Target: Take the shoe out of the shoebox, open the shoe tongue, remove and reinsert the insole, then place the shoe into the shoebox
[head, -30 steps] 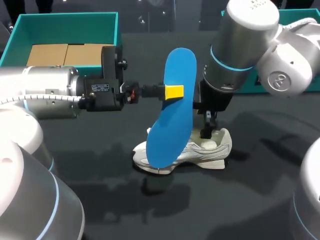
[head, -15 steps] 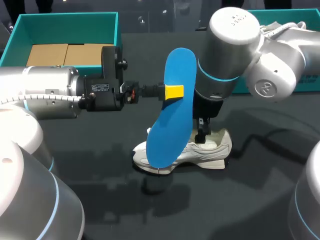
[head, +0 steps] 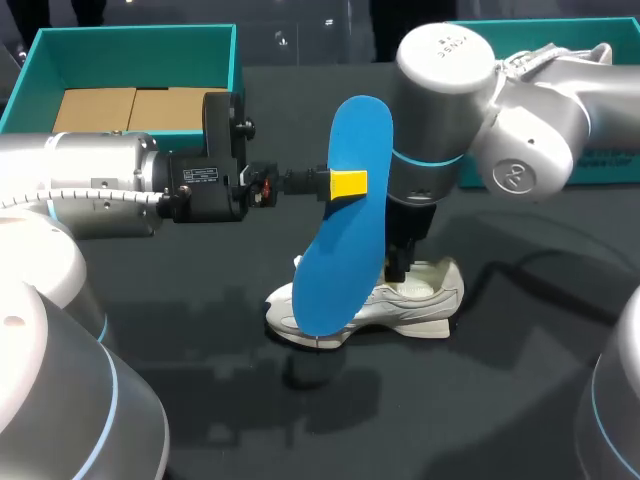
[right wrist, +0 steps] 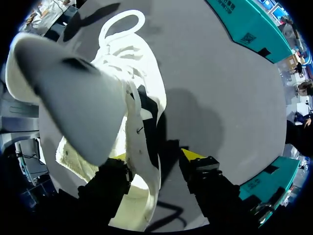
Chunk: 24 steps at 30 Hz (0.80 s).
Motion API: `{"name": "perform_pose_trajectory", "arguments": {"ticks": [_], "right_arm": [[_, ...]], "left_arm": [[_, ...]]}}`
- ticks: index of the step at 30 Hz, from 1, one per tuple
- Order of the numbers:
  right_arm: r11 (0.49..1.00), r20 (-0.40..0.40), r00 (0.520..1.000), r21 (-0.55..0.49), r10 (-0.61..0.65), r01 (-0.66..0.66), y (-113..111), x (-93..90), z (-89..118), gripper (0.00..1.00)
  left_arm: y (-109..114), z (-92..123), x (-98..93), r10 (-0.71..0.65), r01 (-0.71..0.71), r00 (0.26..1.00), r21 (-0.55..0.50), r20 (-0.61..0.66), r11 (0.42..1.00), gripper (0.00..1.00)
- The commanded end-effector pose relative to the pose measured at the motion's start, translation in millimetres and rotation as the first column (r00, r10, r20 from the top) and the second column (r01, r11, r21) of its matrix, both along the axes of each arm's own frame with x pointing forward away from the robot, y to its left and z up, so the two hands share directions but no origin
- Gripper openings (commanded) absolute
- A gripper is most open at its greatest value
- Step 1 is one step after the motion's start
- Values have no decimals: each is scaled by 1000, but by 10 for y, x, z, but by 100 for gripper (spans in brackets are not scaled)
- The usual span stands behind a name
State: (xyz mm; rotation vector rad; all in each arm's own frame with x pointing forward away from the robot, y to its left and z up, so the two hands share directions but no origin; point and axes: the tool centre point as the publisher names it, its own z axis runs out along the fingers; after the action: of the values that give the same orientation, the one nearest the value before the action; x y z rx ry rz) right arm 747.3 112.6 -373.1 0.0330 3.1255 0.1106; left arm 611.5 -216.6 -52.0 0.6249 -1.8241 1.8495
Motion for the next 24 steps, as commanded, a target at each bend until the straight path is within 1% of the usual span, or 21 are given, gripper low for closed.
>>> {"name": "perform_pose_trajectory", "arguments": {"ticks": [1,2,3,8,15,20,24], "right_arm": [[1000,-6,1000,-12,0,0,37,-4,-25,32],[1000,-9,1000,-14,1,-1,34,-11,-24,13],[1000,-11,1000,-16,1,-1,31,-18,-24,0],[1000,-21,1000,-18,4,-4,17,-52,-10,0],[1000,-42,999,1,-12,12,1,-97,120,0],[997,-56,996,7,-72,73,-38,-117,273,0],[987,-59,985,16,-161,162,-61,-146,376,0]], "left_arm": [[-10,-11,-11,2,-2,1000,-1,1,1000,0],[-10,-11,-11,2,-2,1000,-1,1,1000,0],[-10,-11,-11,2,-2,1000,-1,1,1000,0],[-10,-11,-11,2,-2,1000,-1,1,1000,0],[-10,-11,-11,2,-2,1000,-1,1,1000,0],[-10,-11,-11,2,-2,1000,-1,1,1000,0],[-10,-11,-11,2,-2,1000,-1,1,1000,0]]}}
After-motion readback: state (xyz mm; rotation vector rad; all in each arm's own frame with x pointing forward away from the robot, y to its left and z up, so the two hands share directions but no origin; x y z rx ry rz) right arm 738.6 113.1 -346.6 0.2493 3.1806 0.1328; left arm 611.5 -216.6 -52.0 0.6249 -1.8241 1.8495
